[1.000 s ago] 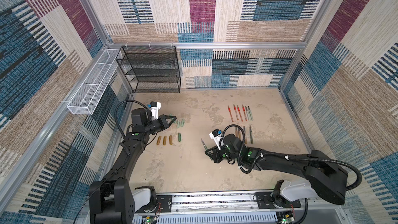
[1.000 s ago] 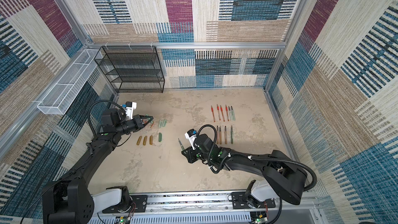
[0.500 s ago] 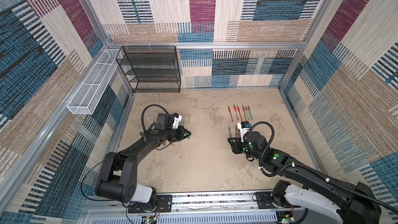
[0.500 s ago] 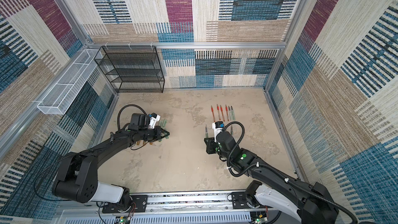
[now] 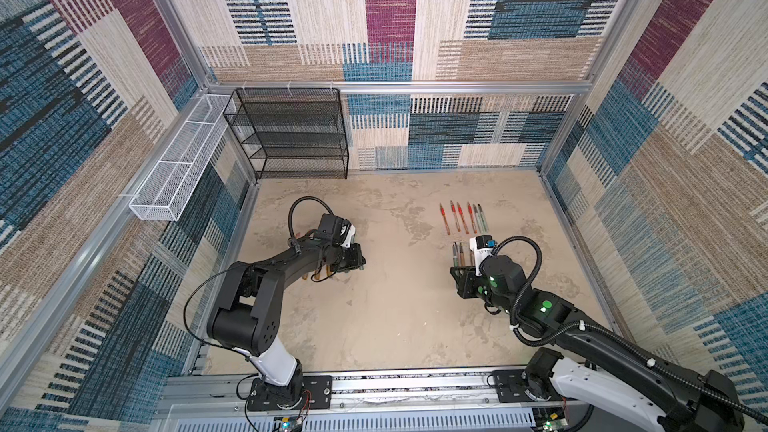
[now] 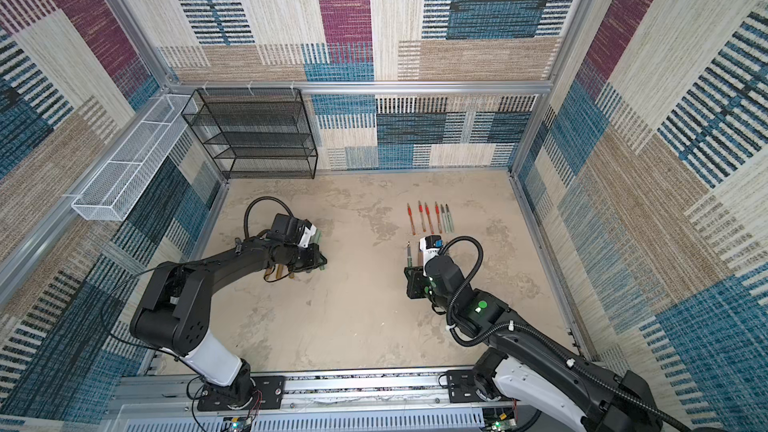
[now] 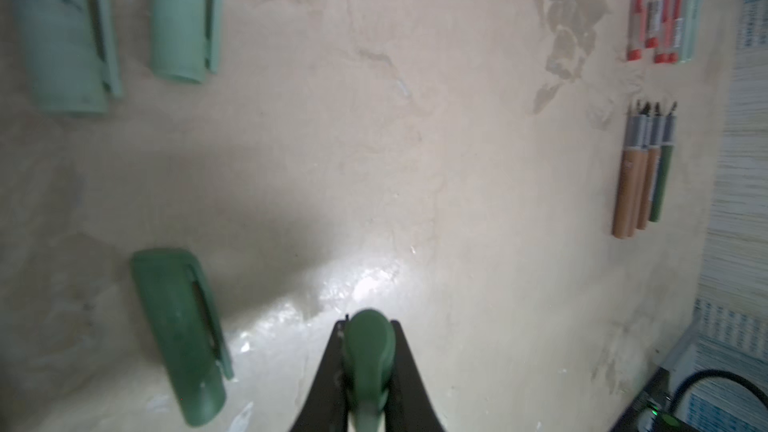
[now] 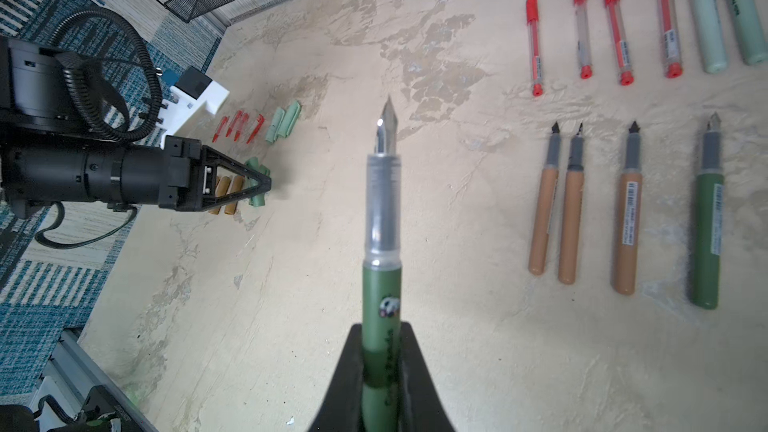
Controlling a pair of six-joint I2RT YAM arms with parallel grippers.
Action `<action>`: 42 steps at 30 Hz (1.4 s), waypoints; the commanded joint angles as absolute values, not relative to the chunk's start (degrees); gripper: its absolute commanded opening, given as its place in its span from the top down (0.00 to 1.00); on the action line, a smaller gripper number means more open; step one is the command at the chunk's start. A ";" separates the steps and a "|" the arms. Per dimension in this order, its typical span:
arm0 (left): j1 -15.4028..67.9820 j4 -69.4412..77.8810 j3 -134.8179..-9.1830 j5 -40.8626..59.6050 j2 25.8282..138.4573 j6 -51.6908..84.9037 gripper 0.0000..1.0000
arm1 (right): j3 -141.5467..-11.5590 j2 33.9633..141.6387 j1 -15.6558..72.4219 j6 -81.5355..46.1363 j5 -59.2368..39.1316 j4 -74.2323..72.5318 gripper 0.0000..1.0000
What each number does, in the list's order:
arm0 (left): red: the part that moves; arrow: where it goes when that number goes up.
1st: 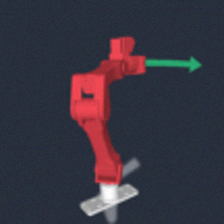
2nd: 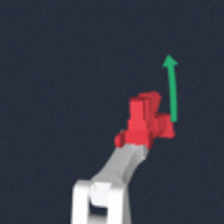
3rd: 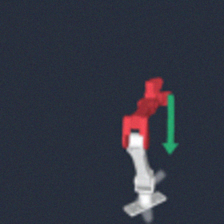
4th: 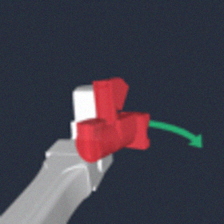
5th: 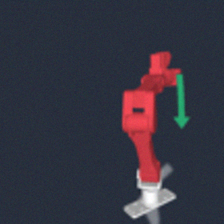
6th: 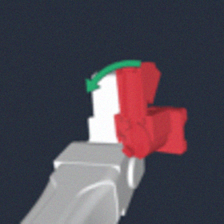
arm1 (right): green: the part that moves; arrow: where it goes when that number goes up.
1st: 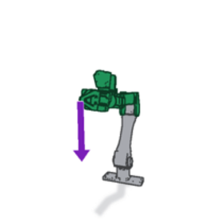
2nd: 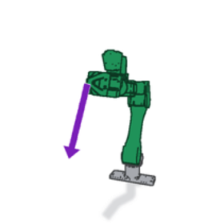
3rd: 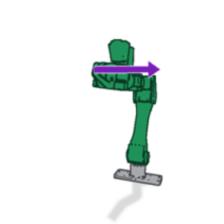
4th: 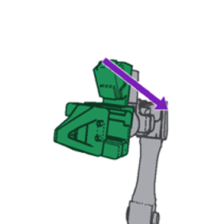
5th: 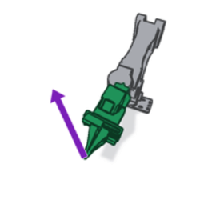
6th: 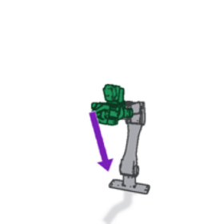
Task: Open the pen caps
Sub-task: 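Set the green cap beside the other green caps while the right carries the pen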
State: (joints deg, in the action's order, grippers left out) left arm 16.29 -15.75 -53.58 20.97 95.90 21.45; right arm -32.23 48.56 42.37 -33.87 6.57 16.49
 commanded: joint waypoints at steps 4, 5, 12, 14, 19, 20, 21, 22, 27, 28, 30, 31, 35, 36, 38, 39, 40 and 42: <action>16.43 -20.29 -55.51 17.18 98.69 19.45 0.97 | -33.43 49.22 42.32 -32.90 6.06 16.60 1.00; 16.41 -20.72 -55.78 16.97 98.86 19.36 0.96 | -33.42 49.22 42.33 -32.82 6.06 16.63 1.00; 16.42 -22.84 -57.30 15.91 100.13 19.64 0.79 | -34.86 50.42 41.70 -32.08 7.40 18.14 1.00; 16.39 -22.80 -57.23 16.12 99.94 20.07 0.77 | -34.89 50.59 41.14 -31.92 8.08 18.39 1.00; 16.42 -23.38 -56.95 16.87 96.82 20.57 0.68 | -38.05 52.87 37.67 -29.66 6.42 20.76 1.00; 16.44 -23.40 -56.80 16.96 96.09 20.64 0.67 | -38.58 53.43 37.02 -28.96 6.36 21.07 1.00; 16.42 -23.17 -56.45 17.11 95.17 20.98 0.65 | -39.06 54.09 36.01 -28.18 6.03 21.34 1.00; 16.43 -22.78 -56.05 17.43 94.19 21.46 0.64 | -39.68 54.94 34.89 -27.19 5.45 21.55 1.00; 16.39 -22.78 -55.22 17.39 87.32 19.97 0.57 | -43.21 59.50 29.48 -23.44 3.62 23.28 1.00; 16.43 -22.39 -54.81 17.00 85.58 19.25 0.56 | -43.63 60.28 28.43 -22.61 3.52 23.23 1.00; 16.28 -21.56 -53.79 16.39 82.34 18.28 0.53 | -44.42 61.90 25.95 -21.27 3.01 23.16 1.00; 16.17 -21.03 -53.24 16.39 80.60 17.24 0.51 | -45.04 62.86 24.48 -20.75 2.73 23.36 1.00; 15.18 -20.82 -51.57 15.82 74.06 12.33 0.46 | -46.74 66.12 19.95 -18.33 1.73 23.71 1.00; 14.82 -20.98 -51.07 15.72 72.78 10.92 0.46 | -46.91 66.93 18.76 -17.66 1.35 23.48 1.00; 13.67 -21.20 -50.39 15.85 70.98 9.25 0.43 | -47.43 68.93 16.45 -16.65 0.70 23.39 1.00; 12.82 -21.59 -50.29 16.04 70.19 8.66 0.42 | -47.66 70.06 15.18 -16.21 0.29 23.51 1.00; 11.89 -22.03 -50.35 16.12 69.59 8.28 0.41 | -47.85 71.14 14.04 -15.80 0.01 23.73 1.00; 10.24 -22.29 -50.26 16.33 68.12 7.77 0.38 | -47.68 72.88 12.36 -14.68 0.05 23.21 1.00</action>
